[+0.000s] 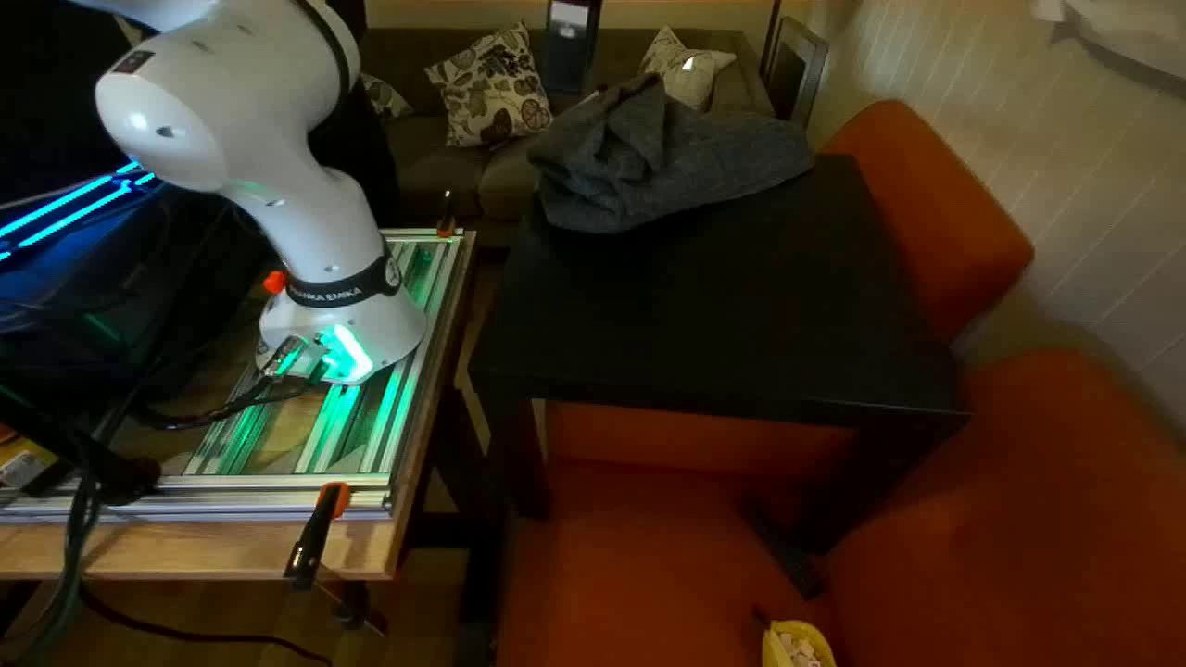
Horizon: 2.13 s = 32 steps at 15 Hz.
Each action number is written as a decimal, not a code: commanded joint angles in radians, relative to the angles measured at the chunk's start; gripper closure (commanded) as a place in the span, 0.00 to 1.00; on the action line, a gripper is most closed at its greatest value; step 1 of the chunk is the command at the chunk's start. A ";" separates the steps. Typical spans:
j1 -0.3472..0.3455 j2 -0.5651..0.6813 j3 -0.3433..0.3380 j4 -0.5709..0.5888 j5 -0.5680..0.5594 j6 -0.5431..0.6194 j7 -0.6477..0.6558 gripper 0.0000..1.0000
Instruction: Spread out the blanket on the table
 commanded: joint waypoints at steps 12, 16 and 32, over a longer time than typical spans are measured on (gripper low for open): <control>0.189 0.191 0.043 0.111 0.019 0.036 -0.159 0.00; 0.263 0.382 0.069 0.222 0.027 0.105 -0.276 0.00; 0.234 0.493 0.079 0.243 0.092 0.298 -0.493 0.00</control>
